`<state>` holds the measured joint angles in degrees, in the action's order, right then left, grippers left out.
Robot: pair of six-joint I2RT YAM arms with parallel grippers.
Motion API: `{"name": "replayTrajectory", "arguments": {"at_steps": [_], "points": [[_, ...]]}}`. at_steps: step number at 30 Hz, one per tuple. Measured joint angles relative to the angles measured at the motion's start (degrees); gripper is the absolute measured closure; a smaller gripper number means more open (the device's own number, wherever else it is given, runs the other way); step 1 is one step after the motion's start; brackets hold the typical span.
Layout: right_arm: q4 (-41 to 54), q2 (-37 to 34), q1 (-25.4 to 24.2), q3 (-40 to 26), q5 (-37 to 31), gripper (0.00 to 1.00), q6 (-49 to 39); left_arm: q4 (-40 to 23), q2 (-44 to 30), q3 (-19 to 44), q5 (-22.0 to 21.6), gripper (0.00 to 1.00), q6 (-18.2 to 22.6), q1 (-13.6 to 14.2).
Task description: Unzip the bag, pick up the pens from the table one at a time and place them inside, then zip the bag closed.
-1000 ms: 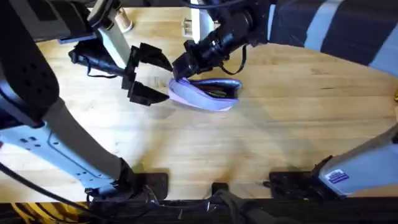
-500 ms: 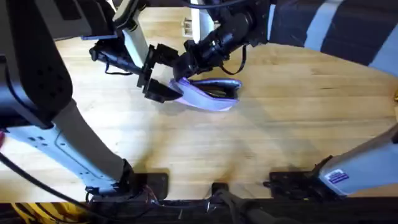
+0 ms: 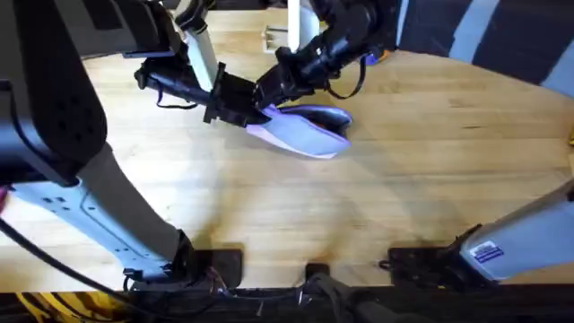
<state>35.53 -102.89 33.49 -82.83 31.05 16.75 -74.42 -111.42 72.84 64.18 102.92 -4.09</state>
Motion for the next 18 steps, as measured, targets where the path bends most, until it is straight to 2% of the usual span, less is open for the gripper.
{"name": "replayTrajectory", "arguments": {"at_steps": [12, 16, 18], "points": [[3.12, 0.00, -5.53, -0.59, 6.24, 0.971, 0.15, 0.74, -0.01, 0.00, 4.45, 0.959, -0.95, 1.28], [4.53, 0.00, -6.79, -0.95, 6.34, 0.971, -0.12, 0.78, -0.01, 0.00, 4.18, 0.959, -0.97, 1.32], [6.13, 0.02, -7.57, -1.22, 4.31, 0.971, -0.68, 0.75, -0.01, 0.00, 2.90, 0.959, -0.97, 1.17]]}}
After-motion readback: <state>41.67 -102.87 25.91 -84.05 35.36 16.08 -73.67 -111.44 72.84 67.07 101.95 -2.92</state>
